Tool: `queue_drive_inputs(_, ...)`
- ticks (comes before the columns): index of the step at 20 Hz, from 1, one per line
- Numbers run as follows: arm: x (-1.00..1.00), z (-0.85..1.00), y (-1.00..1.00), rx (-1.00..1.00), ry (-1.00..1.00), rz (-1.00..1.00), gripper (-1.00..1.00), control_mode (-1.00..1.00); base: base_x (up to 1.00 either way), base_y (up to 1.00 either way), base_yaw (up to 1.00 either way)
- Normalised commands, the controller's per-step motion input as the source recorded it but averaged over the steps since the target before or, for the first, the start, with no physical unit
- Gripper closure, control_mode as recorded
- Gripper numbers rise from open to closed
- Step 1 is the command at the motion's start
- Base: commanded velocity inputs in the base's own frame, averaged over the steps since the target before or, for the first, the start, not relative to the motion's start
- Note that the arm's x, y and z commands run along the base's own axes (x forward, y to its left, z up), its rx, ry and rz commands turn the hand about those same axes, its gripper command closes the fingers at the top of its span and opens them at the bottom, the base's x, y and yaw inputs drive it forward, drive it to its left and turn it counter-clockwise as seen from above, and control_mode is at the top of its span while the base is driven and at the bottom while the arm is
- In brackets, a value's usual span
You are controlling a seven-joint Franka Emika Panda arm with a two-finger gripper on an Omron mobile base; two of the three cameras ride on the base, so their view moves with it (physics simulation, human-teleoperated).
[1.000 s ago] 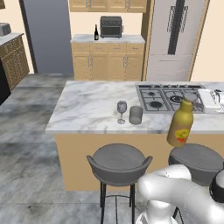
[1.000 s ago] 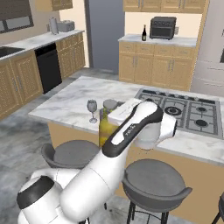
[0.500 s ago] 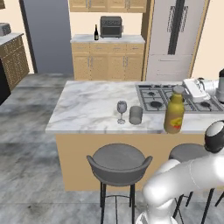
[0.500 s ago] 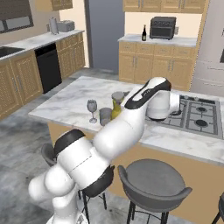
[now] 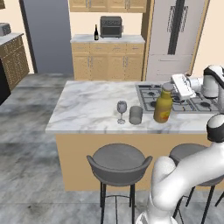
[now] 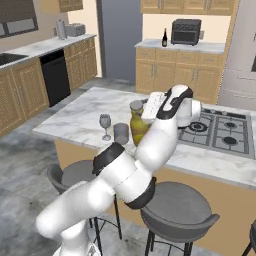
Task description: There is a wine glass and glass cup on the dining counter. Place the wine bottle next to the wine glass and the juice bottle next to the glass cup.
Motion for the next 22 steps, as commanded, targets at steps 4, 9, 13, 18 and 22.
queue_drive_inputs(4, 0.47, -0.32, 0.01, -0.08, -0.14, 0.0, 1.0, -1.0, 0.0, 0.0, 0.0)
queue_drive_inputs(9, 0.29, -0.4, 0.1, -0.03, -0.01, 0.0, 1.0, -1.0, 0.0, 0.0, 0.0)
queue_drive_inputs(13, 0.08, -0.25, 0.31, 0.0, 0.01, 0.0, 1.0, -1.0, 0.0, 0.0, 0.0)
queue_drive_inputs(18, 0.18, -0.3, 0.16, 0.0, 0.03, 0.0, 1.0, -1.0, 0.0, 0.0, 0.0)
queue_drive_inputs(22, 0.01, -0.32, 0.11, 0.0, 0.0, 0.0, 1.0, -1.0, 0.0, 0.0, 0.0)
